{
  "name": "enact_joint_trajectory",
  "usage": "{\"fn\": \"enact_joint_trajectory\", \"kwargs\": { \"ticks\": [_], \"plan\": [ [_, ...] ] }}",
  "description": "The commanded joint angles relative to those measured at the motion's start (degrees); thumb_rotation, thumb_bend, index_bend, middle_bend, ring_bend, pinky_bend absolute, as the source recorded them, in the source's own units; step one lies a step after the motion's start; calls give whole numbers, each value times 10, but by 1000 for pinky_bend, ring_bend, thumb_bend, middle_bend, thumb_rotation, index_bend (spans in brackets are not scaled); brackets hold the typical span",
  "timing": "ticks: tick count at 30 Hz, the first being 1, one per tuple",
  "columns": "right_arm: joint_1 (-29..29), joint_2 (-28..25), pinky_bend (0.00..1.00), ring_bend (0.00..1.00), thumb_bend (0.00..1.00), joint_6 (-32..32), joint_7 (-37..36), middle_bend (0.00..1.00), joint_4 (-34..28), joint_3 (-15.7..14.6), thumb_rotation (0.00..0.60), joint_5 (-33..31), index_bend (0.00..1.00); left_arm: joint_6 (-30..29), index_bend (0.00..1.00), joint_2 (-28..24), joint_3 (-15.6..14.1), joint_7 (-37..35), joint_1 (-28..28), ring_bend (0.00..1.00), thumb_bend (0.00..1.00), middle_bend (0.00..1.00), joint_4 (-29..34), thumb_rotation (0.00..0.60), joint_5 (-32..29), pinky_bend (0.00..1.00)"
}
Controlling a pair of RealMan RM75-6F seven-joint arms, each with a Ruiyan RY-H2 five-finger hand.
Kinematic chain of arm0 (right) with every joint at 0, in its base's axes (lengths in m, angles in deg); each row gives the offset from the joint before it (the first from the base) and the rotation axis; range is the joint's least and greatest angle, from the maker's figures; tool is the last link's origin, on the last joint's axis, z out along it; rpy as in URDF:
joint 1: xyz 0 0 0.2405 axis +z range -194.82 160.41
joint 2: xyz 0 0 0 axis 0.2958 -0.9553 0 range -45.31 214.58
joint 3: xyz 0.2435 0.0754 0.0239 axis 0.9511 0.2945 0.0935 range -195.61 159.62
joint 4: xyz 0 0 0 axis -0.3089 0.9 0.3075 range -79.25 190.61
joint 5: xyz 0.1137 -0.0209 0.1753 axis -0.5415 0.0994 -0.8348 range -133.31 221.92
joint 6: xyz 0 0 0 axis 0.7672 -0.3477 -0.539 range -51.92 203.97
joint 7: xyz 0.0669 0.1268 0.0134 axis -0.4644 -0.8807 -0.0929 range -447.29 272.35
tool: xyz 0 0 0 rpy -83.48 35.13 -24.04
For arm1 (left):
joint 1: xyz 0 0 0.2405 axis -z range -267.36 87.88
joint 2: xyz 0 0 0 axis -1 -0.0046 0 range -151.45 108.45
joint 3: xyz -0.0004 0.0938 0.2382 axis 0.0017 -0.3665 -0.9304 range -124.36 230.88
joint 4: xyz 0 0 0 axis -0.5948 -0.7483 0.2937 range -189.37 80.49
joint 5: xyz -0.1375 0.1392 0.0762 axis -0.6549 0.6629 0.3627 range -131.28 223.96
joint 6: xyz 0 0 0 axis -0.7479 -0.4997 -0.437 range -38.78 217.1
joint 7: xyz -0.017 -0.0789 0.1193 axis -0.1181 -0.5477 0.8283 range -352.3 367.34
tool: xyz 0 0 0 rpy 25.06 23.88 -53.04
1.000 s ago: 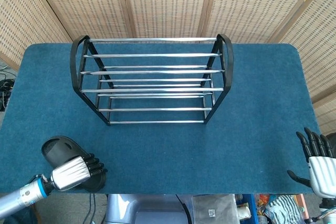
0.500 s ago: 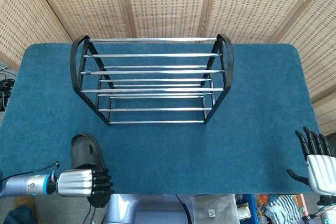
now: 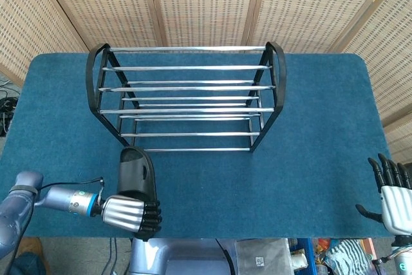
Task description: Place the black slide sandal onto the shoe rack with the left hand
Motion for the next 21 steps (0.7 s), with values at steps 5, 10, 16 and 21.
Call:
{"fn": "enact_joint_trajectory", "kwargs": {
  "ticks": [5,10,16,21],
  "plan": [
    [3,0,0,0,0,7,-1,0,2,7,600,-17,0,44,510,26,-6,-7,46,379,52,450,-34,600,-14,462],
    [5,0,0,0,0,12,0,0,3,10,600,-28,0,59,510,44,-13,-22,65,378,52,449,-48,600,-21,462],
    [8,0,0,0,0,20,-1,0,6,13,600,-40,0,63,510,62,-28,-31,69,378,52,449,-67,600,-32,462],
    [8,-1,0,0,0,21,-3,0,9,13,600,-42,0,72,510,67,-35,-34,73,378,52,447,-84,600,-44,462]
  ]
}}
